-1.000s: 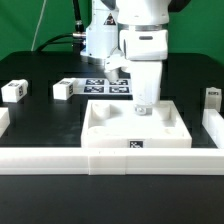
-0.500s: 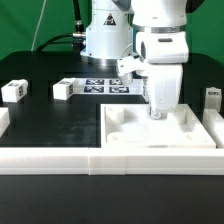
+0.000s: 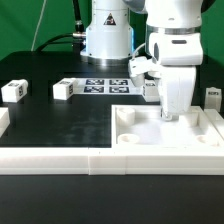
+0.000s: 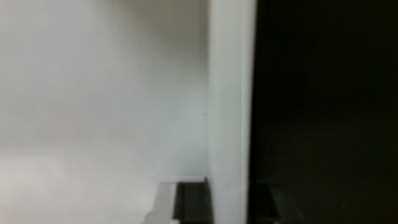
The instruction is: Assemble one leg
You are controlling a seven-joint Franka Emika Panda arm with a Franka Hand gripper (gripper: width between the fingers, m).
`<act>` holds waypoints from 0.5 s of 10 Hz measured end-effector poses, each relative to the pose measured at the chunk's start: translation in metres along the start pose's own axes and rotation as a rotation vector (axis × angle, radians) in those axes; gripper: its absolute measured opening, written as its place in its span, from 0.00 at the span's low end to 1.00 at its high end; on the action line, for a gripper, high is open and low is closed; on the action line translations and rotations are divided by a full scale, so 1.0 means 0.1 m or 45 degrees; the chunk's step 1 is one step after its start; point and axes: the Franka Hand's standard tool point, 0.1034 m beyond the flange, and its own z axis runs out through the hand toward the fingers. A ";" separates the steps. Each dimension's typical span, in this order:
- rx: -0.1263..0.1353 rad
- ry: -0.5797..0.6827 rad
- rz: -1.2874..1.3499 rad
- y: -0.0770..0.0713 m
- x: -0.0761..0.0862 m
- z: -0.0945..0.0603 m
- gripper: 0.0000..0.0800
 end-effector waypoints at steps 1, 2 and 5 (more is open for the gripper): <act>0.000 0.000 0.001 0.00 -0.01 0.00 0.34; 0.000 0.000 0.002 0.00 -0.01 0.00 0.34; 0.000 0.000 0.003 0.00 -0.01 0.00 0.73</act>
Offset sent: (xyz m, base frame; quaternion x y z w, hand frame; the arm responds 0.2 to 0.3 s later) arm 0.0000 0.0000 0.0000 0.0000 0.0000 0.0000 1.0000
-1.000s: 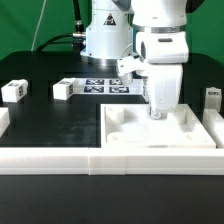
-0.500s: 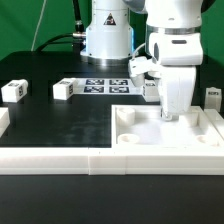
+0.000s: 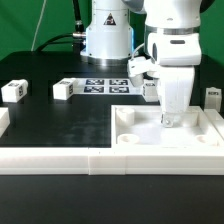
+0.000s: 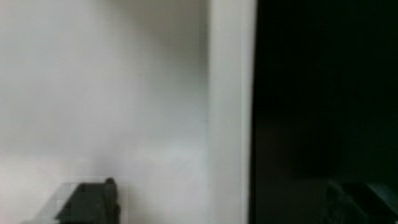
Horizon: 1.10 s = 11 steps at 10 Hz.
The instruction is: Assemble one leg
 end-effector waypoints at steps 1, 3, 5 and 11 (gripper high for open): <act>0.000 0.000 0.000 0.00 0.00 0.00 0.79; 0.000 0.000 0.001 0.00 0.00 0.00 0.81; 0.000 0.000 0.001 0.00 -0.01 0.00 0.81; -0.058 0.000 0.273 -0.27 0.25 -0.41 0.81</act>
Offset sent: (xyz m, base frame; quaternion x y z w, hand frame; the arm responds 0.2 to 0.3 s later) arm 0.0000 0.0000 0.0000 0.0000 0.0000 0.0000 1.0000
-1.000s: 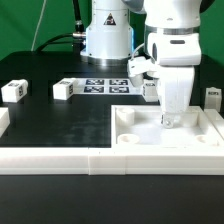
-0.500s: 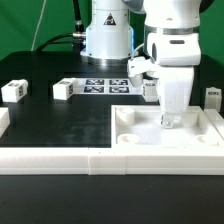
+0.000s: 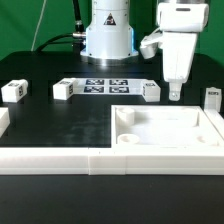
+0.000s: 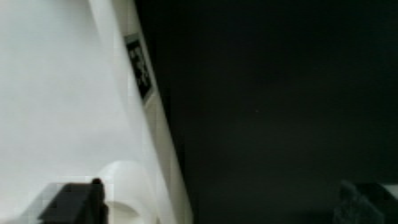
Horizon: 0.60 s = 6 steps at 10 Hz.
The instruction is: Assemble one leg
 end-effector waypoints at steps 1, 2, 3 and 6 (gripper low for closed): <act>0.005 -0.002 0.011 0.00 -0.02 0.02 0.81; 0.006 -0.002 0.013 0.00 -0.03 0.03 0.81; 0.007 -0.001 0.065 0.00 -0.02 0.03 0.81; 0.009 -0.002 0.427 -0.02 -0.01 0.03 0.81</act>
Offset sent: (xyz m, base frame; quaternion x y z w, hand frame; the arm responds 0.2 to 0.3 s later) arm 0.0000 0.0000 0.0000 0.0000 0.0000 0.1593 0.9872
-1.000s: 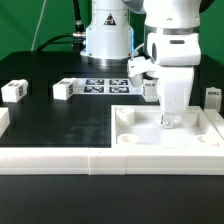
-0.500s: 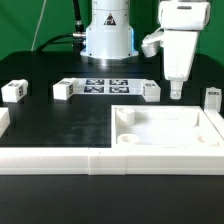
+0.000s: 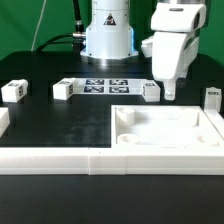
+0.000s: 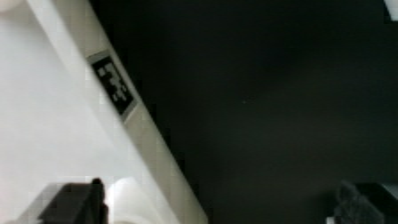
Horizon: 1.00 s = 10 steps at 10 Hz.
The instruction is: Assemble one leg
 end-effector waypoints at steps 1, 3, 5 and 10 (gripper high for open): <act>0.009 0.003 0.220 -0.07 0.02 0.01 0.81; 0.027 0.004 0.598 -0.25 0.14 0.02 0.81; 0.048 0.004 0.897 -0.43 0.29 0.03 0.81; 0.104 -0.001 1.488 -0.59 0.47 0.05 0.81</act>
Offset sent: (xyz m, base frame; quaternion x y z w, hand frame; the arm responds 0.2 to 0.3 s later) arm -0.0093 0.0326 -0.0025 -0.0060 0.0007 0.3460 0.9382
